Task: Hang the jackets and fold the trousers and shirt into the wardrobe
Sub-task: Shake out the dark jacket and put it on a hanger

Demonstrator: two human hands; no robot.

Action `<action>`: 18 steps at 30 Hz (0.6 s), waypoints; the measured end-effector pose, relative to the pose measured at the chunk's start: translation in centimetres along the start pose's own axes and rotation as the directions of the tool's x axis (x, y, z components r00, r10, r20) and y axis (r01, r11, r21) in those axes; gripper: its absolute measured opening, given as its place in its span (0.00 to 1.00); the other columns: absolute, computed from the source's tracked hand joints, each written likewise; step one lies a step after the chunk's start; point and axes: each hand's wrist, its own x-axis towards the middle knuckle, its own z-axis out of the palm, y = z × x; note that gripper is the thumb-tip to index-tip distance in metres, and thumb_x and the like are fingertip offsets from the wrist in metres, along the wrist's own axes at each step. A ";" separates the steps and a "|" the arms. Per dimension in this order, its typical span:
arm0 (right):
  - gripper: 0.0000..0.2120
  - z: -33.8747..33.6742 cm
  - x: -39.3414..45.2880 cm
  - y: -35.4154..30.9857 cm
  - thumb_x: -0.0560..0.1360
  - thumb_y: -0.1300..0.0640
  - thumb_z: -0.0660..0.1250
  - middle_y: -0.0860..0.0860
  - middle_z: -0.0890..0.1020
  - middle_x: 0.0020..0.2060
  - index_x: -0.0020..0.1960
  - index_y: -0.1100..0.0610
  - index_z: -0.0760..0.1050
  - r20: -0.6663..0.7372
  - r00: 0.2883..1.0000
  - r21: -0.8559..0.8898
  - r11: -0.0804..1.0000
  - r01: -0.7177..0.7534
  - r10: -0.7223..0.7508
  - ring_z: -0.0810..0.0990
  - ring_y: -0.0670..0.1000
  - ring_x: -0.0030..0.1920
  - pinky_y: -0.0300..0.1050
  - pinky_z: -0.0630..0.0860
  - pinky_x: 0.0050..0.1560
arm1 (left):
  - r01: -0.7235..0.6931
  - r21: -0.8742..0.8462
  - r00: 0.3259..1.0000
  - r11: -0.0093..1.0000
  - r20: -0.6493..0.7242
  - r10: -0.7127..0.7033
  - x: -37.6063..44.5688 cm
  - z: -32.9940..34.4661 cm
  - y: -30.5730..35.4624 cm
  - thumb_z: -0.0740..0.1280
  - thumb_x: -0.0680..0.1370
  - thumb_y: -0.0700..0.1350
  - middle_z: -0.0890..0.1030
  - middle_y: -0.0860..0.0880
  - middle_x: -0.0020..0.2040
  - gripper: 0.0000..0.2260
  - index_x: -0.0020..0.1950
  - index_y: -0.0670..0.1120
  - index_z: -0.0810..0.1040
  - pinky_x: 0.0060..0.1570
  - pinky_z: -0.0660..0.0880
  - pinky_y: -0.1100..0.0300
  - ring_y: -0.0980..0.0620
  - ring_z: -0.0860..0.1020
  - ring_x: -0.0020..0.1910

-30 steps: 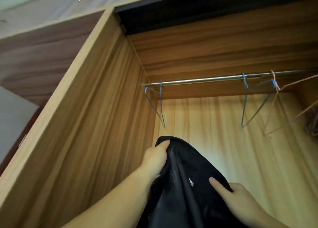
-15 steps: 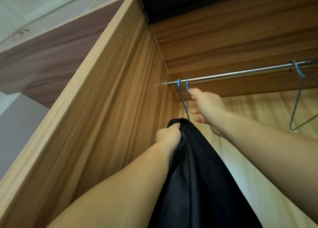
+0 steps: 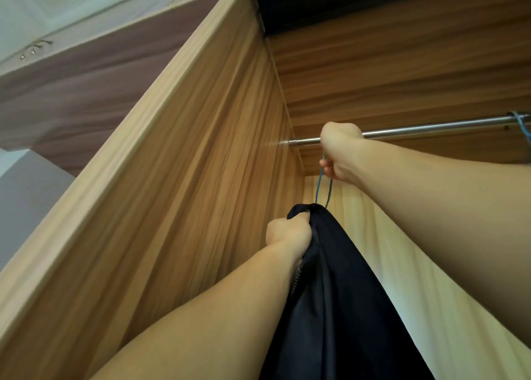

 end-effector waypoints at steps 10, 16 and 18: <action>0.23 -2.7 0.1 2.6 0.79 0.41 0.51 0.53 0.77 0.48 0.57 0.57 0.74 -0.265 0.963 -0.040 0.999 0.037 -0.047 0.73 0.54 0.44 0.51 0.73 0.51 | -0.019 -0.031 1.000 0.999 0.019 0.019 -0.8 1.2 -1.8 0.67 0.79 0.49 0.78 0.47 0.40 0.11 0.41 0.44 0.76 0.32 0.69 0.62 0.49 0.75 0.37; 0.17 -6.8 -4.2 4.4 0.77 0.50 0.53 0.53 0.75 0.31 0.33 0.56 0.68 -0.261 0.962 0.023 0.996 0.091 -0.082 0.72 0.54 0.32 0.40 0.69 0.33 | -0.023 -0.013 0.999 1.000 0.027 0.024 -2.6 2.5 -2.2 0.67 0.78 0.49 0.77 0.48 0.37 0.11 0.38 0.45 0.75 0.31 0.69 0.62 0.50 0.74 0.34; 0.23 -8.8 -6.8 5.8 0.76 0.52 0.54 0.51 0.76 0.25 0.23 0.53 0.66 -0.187 0.978 0.023 0.995 0.094 -0.088 0.74 0.51 0.28 0.36 0.68 0.26 | -0.029 -0.016 0.999 0.999 0.021 0.029 -3.2 3.0 -2.2 0.67 0.78 0.49 0.78 0.47 0.38 0.12 0.37 0.45 0.75 0.33 0.69 0.61 0.49 0.75 0.35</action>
